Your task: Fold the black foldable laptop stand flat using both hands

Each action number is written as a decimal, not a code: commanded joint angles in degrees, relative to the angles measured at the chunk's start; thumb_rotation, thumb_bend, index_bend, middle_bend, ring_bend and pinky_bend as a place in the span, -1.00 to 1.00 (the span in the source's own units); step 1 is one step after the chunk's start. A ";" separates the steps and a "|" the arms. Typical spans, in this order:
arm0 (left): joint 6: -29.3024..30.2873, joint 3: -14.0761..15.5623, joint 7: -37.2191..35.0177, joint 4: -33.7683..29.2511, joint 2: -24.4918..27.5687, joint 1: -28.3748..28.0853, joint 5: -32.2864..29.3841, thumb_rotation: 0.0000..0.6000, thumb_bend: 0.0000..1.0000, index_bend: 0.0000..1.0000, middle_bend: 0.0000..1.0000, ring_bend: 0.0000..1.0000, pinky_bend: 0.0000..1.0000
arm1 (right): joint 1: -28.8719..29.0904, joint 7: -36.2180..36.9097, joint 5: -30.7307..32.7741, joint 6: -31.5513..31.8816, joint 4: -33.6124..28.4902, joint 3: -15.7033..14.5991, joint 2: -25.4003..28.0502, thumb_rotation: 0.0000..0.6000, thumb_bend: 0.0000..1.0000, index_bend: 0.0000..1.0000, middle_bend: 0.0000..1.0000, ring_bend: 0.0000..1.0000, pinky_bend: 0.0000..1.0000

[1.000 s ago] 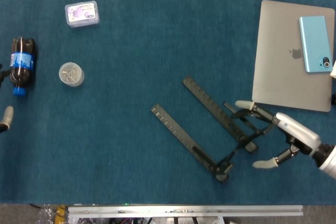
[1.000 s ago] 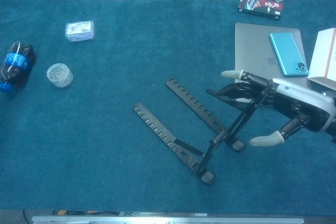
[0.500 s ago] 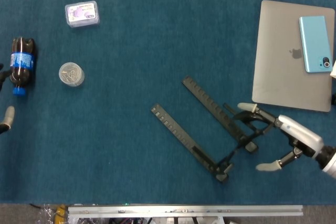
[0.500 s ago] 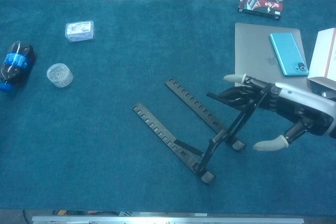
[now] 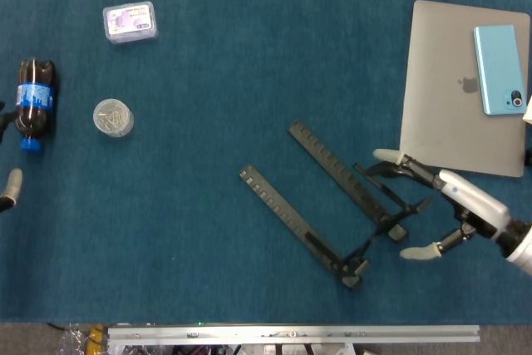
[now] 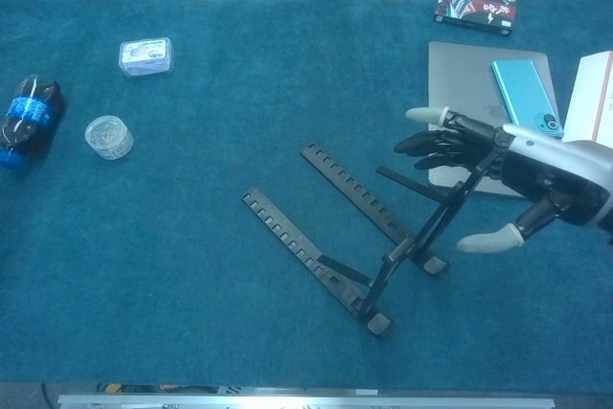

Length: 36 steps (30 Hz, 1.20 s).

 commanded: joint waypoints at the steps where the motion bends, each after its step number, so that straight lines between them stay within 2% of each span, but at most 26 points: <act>1: 0.03 0.08 -0.16 0.11 0.02 0.11 -0.07 1.00 -0.19 -0.73 -0.79 -0.79 -0.85 | 0.42 1.65 0.80 -1.42 1.33 0.31 -1.98 1.00 -0.92 -0.95 -0.65 -0.77 -0.72; 6: 0.20 0.11 -0.54 0.37 0.13 0.29 -0.11 1.00 -0.19 -0.73 -0.79 -0.79 -0.85 | 0.48 3.43 0.98 -2.69 3.44 -0.31 -4.32 1.00 -0.92 -0.95 -0.65 -0.77 -0.72; 14: -0.12 0.13 -0.86 0.78 -0.16 0.14 -0.01 1.00 -0.19 -0.73 -0.79 -0.79 -0.85 | -0.24 5.37 1.08 -3.39 4.57 -2.60 -4.81 1.00 -0.92 -0.95 -0.65 -0.77 -0.72; 24: -0.81 -0.06 -0.65 0.83 -0.33 -0.37 -0.14 1.00 -0.19 -0.73 -0.79 -0.79 -0.85 | -1.01 10.29 3.56 -4.32 4.20 -3.74 -3.93 1.00 -0.92 -0.96 -0.65 -0.77 -0.56; 36: -1.61 -0.15 -0.18 0.35 -0.10 -0.92 -0.38 1.00 -0.19 -0.73 -0.79 -0.79 -0.85 | -0.97 10.85 2.98 -4.49 3.94 -4.29 -2.90 1.00 -0.92 -1.00 -0.68 -0.77 -0.44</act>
